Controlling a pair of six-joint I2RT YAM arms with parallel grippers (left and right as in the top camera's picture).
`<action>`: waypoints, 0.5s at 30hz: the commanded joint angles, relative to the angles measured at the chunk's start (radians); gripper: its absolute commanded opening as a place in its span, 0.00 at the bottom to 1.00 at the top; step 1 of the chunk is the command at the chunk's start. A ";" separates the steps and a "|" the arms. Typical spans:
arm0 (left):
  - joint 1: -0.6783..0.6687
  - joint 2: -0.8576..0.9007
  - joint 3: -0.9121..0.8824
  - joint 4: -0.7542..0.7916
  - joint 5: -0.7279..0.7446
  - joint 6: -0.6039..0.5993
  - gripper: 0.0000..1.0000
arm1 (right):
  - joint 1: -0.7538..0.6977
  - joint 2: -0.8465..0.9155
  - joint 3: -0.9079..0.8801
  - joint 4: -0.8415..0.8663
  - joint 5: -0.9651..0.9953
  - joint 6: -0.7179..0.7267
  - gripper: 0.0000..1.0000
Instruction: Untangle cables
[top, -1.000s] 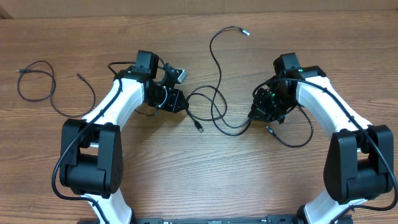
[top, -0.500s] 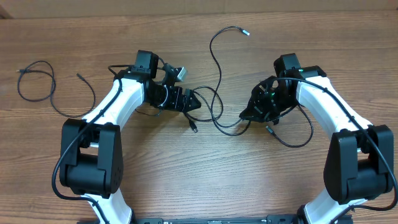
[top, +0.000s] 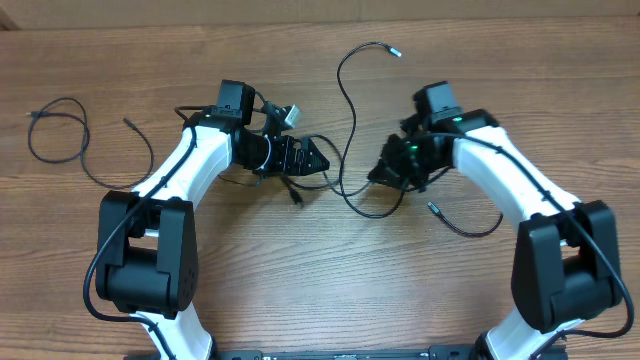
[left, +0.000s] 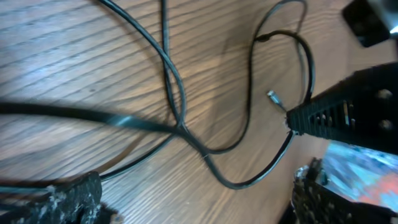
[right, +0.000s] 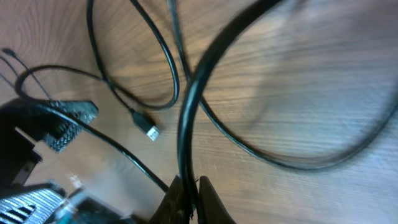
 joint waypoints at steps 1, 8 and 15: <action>-0.014 0.010 -0.010 -0.002 -0.086 -0.029 0.95 | 0.088 -0.032 0.019 0.055 0.200 0.018 0.04; -0.014 0.010 -0.026 0.003 -0.204 -0.039 0.34 | 0.231 -0.032 0.019 0.130 0.575 0.019 0.04; -0.014 0.010 -0.070 0.055 -0.257 -0.047 0.27 | 0.252 -0.032 0.019 0.160 0.578 0.018 0.04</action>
